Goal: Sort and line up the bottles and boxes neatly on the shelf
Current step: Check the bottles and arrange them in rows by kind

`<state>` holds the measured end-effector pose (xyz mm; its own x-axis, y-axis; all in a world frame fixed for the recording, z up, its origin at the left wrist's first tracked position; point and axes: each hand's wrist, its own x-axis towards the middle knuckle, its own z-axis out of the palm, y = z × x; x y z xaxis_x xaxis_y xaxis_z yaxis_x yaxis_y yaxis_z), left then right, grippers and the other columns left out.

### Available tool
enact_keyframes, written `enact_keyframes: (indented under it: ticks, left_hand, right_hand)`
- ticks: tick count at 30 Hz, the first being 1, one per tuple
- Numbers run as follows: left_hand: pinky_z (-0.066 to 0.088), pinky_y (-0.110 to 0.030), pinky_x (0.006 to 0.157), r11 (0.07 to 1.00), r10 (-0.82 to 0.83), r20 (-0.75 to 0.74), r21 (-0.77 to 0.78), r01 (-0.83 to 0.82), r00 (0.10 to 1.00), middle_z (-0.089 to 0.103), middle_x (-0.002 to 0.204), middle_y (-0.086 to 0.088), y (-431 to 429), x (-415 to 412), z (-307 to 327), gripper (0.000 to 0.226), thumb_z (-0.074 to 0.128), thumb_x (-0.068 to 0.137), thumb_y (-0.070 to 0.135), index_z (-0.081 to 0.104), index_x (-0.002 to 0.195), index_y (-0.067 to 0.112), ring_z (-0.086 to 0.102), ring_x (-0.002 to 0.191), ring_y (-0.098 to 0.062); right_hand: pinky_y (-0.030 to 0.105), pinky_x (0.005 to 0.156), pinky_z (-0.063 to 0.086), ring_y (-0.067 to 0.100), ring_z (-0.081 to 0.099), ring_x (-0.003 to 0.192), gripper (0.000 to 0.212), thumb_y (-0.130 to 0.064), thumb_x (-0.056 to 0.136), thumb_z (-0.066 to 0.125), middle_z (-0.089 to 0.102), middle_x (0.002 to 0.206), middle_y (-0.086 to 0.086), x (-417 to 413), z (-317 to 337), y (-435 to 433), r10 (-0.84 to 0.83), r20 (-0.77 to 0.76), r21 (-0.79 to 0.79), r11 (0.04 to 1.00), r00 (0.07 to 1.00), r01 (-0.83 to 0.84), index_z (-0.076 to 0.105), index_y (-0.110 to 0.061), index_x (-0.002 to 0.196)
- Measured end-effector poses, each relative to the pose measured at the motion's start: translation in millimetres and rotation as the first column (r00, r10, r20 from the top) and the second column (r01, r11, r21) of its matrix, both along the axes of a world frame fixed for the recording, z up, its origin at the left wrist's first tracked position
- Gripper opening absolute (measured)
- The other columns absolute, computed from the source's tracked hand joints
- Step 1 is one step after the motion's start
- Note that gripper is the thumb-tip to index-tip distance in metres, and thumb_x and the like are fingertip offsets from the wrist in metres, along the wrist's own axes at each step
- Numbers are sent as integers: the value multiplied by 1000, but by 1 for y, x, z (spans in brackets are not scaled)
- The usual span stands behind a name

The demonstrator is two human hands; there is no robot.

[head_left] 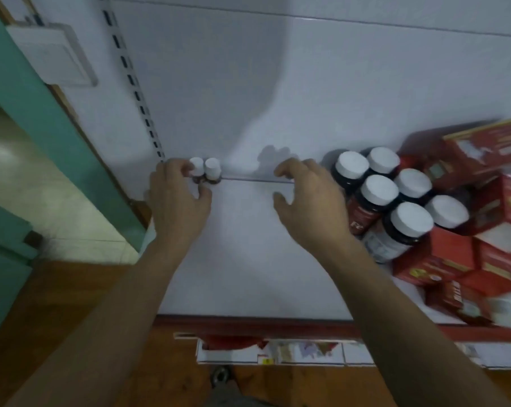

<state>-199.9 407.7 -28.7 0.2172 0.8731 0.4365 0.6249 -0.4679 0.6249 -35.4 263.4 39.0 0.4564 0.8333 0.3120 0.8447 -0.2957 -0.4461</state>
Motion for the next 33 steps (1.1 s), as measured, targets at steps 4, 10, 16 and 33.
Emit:
enact_keyframes:
  ticks: [4,10,16,33]
  left_hand:
    - [42,-42,109,817,-575,5,49,574,818,53,132,-7,-51,92,45,51,58,83,-3,58,132,13,53,123,-25]
    - [34,-30,114,602,-798,-165,-192,775,579,51,144,-13,-67,179,52,55,59,89,-10,53,141,10,47,132,-23]
    - [49,-32,84,863,-493,51,-100,495,869,58,119,-6,-99,154,42,26,69,95,21,58,118,17,57,102,-21]
    - [49,-15,70,860,-506,336,275,431,794,56,123,-14,-388,237,145,20,56,104,19,50,117,33,61,100,-20]
  right_hand:
    - [48,88,39,38,49,112,39,-42,89,64,60,120,10,58,42,-70,-217,349,-166,943,912,288,61,-20,121]
    - [51,96,32,36,41,124,41,-36,93,62,61,127,6,104,36,-93,-30,421,-357,913,906,196,51,-31,132]
    - [51,96,32,35,44,124,38,-37,89,64,63,120,7,105,35,-97,64,366,-279,959,928,44,52,-25,123]
    - [24,67,51,0,61,75,48,-33,92,66,60,95,-13,240,83,-345,181,-638,601,725,748,337,50,-24,137]
